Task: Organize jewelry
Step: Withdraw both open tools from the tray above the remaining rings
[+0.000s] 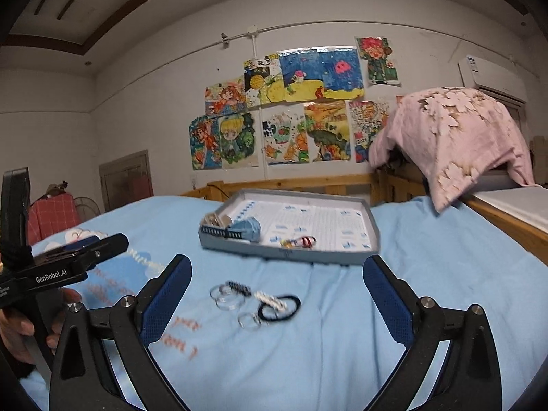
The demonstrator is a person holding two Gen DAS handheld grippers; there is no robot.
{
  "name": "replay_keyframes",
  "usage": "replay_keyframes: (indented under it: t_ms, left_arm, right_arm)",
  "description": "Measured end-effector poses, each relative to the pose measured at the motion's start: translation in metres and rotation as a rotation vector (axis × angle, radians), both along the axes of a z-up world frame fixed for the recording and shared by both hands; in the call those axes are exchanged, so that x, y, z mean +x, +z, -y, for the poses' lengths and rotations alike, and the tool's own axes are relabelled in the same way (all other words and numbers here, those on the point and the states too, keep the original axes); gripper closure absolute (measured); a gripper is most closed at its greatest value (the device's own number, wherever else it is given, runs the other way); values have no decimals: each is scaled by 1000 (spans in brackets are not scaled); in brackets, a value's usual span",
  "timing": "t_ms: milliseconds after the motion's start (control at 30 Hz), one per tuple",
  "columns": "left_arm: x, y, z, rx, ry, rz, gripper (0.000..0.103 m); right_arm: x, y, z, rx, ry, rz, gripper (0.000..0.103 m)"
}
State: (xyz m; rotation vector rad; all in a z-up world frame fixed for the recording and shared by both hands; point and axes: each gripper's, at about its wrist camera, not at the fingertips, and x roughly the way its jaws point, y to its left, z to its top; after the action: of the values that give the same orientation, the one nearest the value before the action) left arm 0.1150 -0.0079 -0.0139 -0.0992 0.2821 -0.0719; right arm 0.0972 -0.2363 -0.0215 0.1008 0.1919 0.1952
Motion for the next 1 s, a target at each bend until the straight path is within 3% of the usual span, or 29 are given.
replay_keyframes:
  t_ms: [267,1000]
  left_arm:
    - [-8,-8,0,10,12,-16,0]
    - [-4,-9,-2,2,8,-39,0]
  right_arm:
    - [-2,-17,12,23,-22,-52,4]
    - [5,-21,6,16,-23,-80,4]
